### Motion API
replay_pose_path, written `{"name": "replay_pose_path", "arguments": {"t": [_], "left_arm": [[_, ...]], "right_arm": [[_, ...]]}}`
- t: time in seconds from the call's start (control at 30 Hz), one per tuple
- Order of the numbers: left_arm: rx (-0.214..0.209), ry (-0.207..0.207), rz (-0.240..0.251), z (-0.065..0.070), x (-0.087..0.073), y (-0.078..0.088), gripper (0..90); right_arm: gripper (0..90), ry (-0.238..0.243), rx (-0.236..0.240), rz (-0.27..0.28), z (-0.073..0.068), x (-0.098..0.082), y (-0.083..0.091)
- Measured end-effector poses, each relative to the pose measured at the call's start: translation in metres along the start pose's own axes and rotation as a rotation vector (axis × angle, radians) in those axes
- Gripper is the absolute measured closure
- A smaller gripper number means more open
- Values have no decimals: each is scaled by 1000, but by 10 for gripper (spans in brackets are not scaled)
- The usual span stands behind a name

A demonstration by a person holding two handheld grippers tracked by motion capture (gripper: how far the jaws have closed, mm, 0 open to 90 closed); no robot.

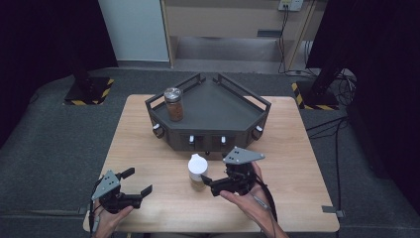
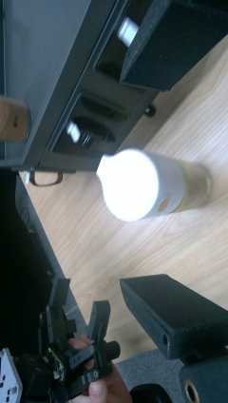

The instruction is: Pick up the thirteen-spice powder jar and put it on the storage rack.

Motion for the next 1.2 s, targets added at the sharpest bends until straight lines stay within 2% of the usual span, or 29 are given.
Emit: {"name": "replay_pose_path", "arguments": {"t": [0.13,0.4,0.53,0.67,0.73,1.0,1.2], "left_arm": [[0,-2,-1,0,0,0,42],[1,-1,-2,0,0,1,43],[0,-2,-3,0,0,1,43],[-1,-1,-2,-1,0,1,43],[-1,-1,-3,-1,0,1,44],[-2,-2,-6,-1,0,1,44],[-3,-3,-7,-1,0,0,44]], "right_arm": [[60,10,0,-11,-1,2,-15],[76,-5,8,-39,-1,0,-44],[89,5,-36,-55,-5,-4,-56],[89,-35,-57,-54,0,-7,-63],[90,-36,-70,-59,1,-8,-66],[116,-53,-67,-75,7,-16,-79],[189,-57,-71,-81,9,-20,-87]]}}
Point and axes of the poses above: each handheld gripper's, and its own axes: y roughly backward along the jaws, x roughly out of its top, z roughly to its right, the point moved 5 cm from there along -y, roughly forward along the jaws, and after that the axes turned 9 degrees about x, right-handed, at the moved point
